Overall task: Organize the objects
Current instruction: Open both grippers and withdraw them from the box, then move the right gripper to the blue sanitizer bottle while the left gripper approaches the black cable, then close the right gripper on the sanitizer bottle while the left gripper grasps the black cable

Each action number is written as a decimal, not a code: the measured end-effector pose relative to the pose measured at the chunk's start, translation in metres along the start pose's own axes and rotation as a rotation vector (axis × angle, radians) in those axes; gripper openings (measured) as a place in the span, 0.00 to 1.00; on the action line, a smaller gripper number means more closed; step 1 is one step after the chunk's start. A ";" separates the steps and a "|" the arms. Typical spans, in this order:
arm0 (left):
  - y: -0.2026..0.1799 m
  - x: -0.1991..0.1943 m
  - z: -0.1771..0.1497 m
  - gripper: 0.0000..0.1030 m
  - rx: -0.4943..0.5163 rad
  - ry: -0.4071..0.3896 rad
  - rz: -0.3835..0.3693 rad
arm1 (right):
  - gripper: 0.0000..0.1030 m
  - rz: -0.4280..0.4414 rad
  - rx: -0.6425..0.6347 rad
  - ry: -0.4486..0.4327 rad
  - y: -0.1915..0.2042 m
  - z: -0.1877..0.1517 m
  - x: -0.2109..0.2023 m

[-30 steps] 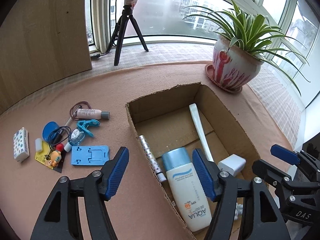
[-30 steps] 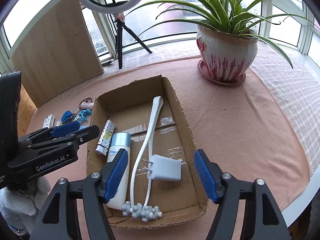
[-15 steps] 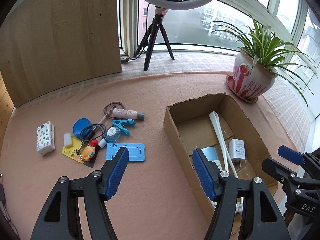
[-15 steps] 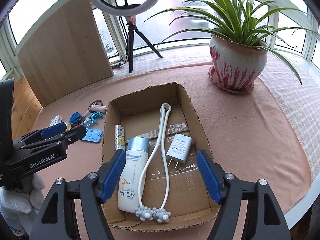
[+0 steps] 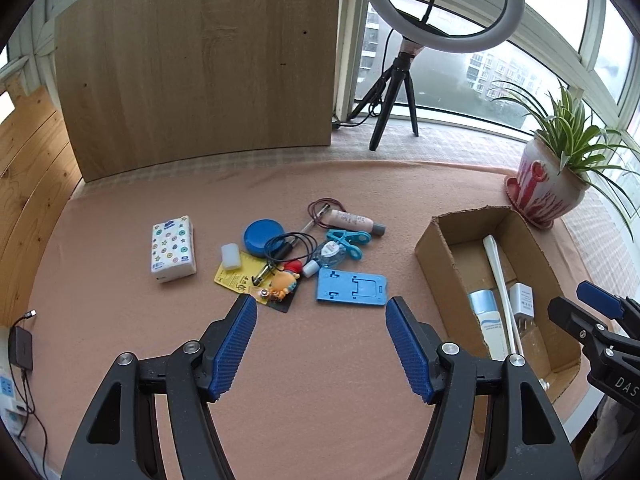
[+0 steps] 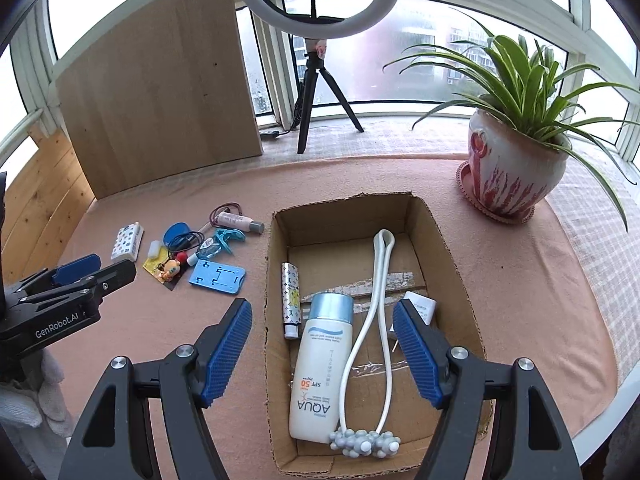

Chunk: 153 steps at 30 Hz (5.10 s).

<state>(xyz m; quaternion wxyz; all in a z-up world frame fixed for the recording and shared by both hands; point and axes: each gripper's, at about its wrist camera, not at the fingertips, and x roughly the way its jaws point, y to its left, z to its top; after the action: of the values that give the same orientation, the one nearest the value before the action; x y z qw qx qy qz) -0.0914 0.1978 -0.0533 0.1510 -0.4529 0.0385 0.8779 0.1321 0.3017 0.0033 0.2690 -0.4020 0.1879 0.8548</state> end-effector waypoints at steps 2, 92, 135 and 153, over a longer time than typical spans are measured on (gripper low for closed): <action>0.014 -0.005 -0.002 0.69 -0.013 -0.001 0.014 | 0.67 0.017 -0.009 -0.003 0.008 0.003 0.000; 0.093 0.126 -0.024 0.12 0.176 0.294 -0.165 | 0.27 0.232 -0.062 0.464 0.157 0.009 0.183; 0.103 0.059 -0.074 0.45 0.099 0.287 -0.240 | 0.51 0.139 -0.129 0.366 0.135 -0.091 0.092; 0.083 0.070 -0.078 0.04 0.086 0.297 -0.331 | 0.36 0.105 -0.185 0.344 0.143 -0.096 0.101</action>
<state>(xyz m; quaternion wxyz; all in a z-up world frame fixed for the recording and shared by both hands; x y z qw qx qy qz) -0.0930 0.1190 -0.1613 0.3050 -0.5704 0.0230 0.7622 0.0474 0.1689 -0.1197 0.1497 -0.5546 0.1723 0.8002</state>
